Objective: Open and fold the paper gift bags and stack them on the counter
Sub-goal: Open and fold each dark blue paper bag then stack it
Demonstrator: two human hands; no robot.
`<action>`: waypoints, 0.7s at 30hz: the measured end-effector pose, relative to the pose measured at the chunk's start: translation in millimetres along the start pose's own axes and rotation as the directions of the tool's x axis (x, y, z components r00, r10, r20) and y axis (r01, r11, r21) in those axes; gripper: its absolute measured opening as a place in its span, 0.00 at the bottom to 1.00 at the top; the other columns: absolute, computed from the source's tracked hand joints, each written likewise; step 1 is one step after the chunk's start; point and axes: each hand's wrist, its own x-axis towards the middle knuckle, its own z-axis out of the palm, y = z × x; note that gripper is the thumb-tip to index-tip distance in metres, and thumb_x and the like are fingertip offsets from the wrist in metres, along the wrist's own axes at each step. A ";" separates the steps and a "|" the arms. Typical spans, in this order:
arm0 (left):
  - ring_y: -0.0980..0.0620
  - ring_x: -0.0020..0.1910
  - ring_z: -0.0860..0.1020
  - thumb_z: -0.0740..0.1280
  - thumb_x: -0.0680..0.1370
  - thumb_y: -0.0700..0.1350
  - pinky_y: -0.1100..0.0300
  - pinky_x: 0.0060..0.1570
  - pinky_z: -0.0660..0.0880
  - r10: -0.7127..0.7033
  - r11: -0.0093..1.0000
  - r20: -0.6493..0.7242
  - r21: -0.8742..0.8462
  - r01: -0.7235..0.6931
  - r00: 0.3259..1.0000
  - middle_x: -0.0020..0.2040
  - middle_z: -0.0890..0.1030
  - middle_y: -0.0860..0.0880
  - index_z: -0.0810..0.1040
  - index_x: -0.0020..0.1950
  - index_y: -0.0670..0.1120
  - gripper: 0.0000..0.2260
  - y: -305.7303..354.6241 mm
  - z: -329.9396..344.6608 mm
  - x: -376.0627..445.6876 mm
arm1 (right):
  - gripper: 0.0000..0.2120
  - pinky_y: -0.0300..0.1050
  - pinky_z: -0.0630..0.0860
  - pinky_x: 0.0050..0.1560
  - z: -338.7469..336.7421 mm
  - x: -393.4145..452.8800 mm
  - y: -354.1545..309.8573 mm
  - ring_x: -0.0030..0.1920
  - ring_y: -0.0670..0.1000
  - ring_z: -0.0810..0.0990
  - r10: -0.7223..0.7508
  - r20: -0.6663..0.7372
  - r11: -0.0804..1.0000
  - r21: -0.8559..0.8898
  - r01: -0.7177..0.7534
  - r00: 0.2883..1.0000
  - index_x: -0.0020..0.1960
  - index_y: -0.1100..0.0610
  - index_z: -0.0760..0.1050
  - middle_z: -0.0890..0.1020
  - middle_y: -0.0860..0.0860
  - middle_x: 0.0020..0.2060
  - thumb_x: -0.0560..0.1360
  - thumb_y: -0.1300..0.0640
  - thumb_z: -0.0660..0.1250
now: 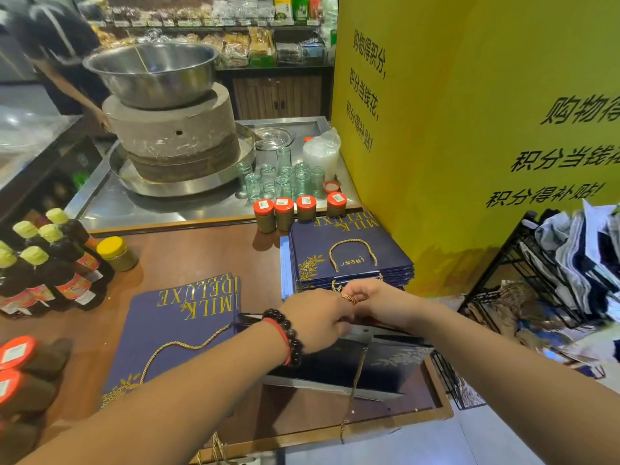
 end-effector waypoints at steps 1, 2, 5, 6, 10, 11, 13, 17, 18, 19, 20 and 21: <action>0.49 0.50 0.76 0.61 0.79 0.51 0.52 0.48 0.75 0.014 0.999 -0.019 -0.030 -0.014 1.000 0.51 0.78 0.50 0.78 0.53 0.51 0.08 2.9 2.7 1.8 | 0.13 0.34 0.72 0.37 -0.5 -1.1 1.3 0.35 0.42 0.76 -0.002 -0.005 1.000 0.002 0.002 1.000 0.44 0.58 0.74 0.79 0.51 0.36 0.71 0.75 0.64; 0.48 0.50 0.76 0.61 0.79 0.51 0.51 0.48 0.75 0.019 0.999 -0.025 -0.048 -0.020 0.999 0.50 0.78 0.50 0.79 0.52 0.51 0.09 4.9 4.2 2.3 | 0.13 0.34 0.72 0.37 -2.7 -2.8 2.1 0.35 0.42 0.76 0.000 -0.011 1.000 0.000 0.000 1.000 0.45 0.59 0.74 0.80 0.50 0.36 0.71 0.76 0.64; 0.48 0.49 0.75 0.60 0.80 0.51 0.49 0.48 0.75 0.000 0.999 -0.016 -0.050 0.000 1.000 0.49 0.76 0.50 0.79 0.52 0.50 0.10 2.4 7.4 3.4 | 0.14 0.36 0.72 0.37 -15.0 -8.8 6.5 0.33 0.42 0.76 0.032 -0.003 0.999 0.029 -0.031 0.999 0.45 0.59 0.73 0.79 0.49 0.35 0.71 0.77 0.63; 0.49 0.48 0.75 0.59 0.80 0.51 0.49 0.48 0.75 -0.006 0.999 -0.011 -0.048 0.006 1.000 0.48 0.76 0.50 0.79 0.52 0.49 0.11 1.5 7.8 3.8 | 0.14 0.35 0.72 0.36 -19.2 -11.1 7.8 0.32 0.42 0.75 0.050 0.007 0.998 0.038 -0.050 0.999 0.46 0.58 0.72 0.78 0.50 0.34 0.72 0.77 0.63; 0.50 0.46 0.76 0.58 0.81 0.51 0.51 0.46 0.76 -0.003 0.998 -0.001 -0.057 0.003 1.000 0.46 0.76 0.50 0.79 0.51 0.48 0.11 3.0 8.6 5.5 | 0.13 0.33 0.70 0.33 -26.6 -17.2 9.4 0.32 0.41 0.74 0.075 0.050 0.993 -0.098 -0.069 0.996 0.50 0.55 0.71 0.76 0.48 0.35 0.76 0.72 0.64; 0.50 0.46 0.76 0.58 0.81 0.51 0.52 0.46 0.76 -0.003 0.998 -0.001 -0.063 0.003 1.000 0.47 0.76 0.50 0.79 0.52 0.49 0.12 3.2 8.7 6.1 | 0.13 0.32 0.70 0.33 -26.5 -17.2 9.7 0.31 0.39 0.74 0.073 0.055 0.991 -0.116 -0.067 0.996 0.50 0.55 0.70 0.76 0.48 0.36 0.76 0.72 0.63; 0.50 0.47 0.76 0.59 0.81 0.52 0.53 0.47 0.76 -0.001 0.997 0.000 -0.074 0.001 1.000 0.48 0.76 0.50 0.80 0.54 0.49 0.12 3.7 8.4 6.7 | 0.13 0.30 0.69 0.33 -26.4 -17.5 8.0 0.30 0.37 0.74 0.066 0.057 0.992 -0.115 -0.059 0.996 0.50 0.55 0.70 0.76 0.48 0.36 0.76 0.73 0.63; 0.50 0.48 0.75 0.58 0.81 0.52 0.52 0.46 0.75 -0.003 0.998 0.011 -0.063 0.003 1.000 0.48 0.75 0.51 0.79 0.53 0.50 0.12 4.9 8.7 6.8 | 0.14 0.31 0.69 0.35 -24.9 -16.4 4.9 0.32 0.40 0.74 0.068 0.079 0.990 -0.126 -0.058 0.995 0.52 0.56 0.68 0.76 0.49 0.37 0.76 0.74 0.62; 0.50 0.47 0.75 0.58 0.81 0.52 0.52 0.45 0.75 -0.004 0.999 0.011 -0.054 0.005 1.000 0.47 0.75 0.51 0.78 0.51 0.50 0.11 5.7 9.5 6.6 | 0.14 0.32 0.70 0.37 -23.7 -16.0 4.4 0.35 0.42 0.74 0.070 0.089 0.988 -0.143 -0.057 0.994 0.52 0.56 0.69 0.76 0.49 0.38 0.76 0.73 0.62; 0.49 0.45 0.74 0.58 0.81 0.52 0.51 0.45 0.75 -0.004 0.999 0.007 -0.042 0.004 1.000 0.46 0.74 0.51 0.77 0.49 0.50 0.11 6.1 10.4 6.5 | 0.14 0.33 0.71 0.39 -22.2 -15.4 4.1 0.38 0.44 0.75 0.068 0.107 0.987 -0.155 -0.051 0.992 0.51 0.55 0.70 0.77 0.50 0.39 0.75 0.74 0.63; 0.49 0.45 0.74 0.57 0.81 0.52 0.50 0.44 0.76 -0.005 0.999 0.003 -0.032 0.005 1.000 0.45 0.74 0.50 0.76 0.47 0.50 0.11 7.1 10.5 6.2 | 0.15 0.35 0.72 0.41 -20.5 -14.5 3.8 0.40 0.46 0.76 0.063 0.129 0.986 -0.158 -0.042 0.990 0.50 0.55 0.71 0.78 0.50 0.40 0.75 0.74 0.63; 0.49 0.44 0.74 0.57 0.81 0.51 0.50 0.44 0.76 -0.008 1.000 0.003 -0.026 0.008 1.000 0.45 0.74 0.50 0.76 0.46 0.50 0.10 7.2 11.0 6.5 | 0.15 0.36 0.73 0.43 -19.3 -13.6 3.2 0.41 0.47 0.77 0.059 0.147 0.986 -0.161 -0.035 0.987 0.50 0.54 0.72 0.78 0.51 0.41 0.74 0.74 0.64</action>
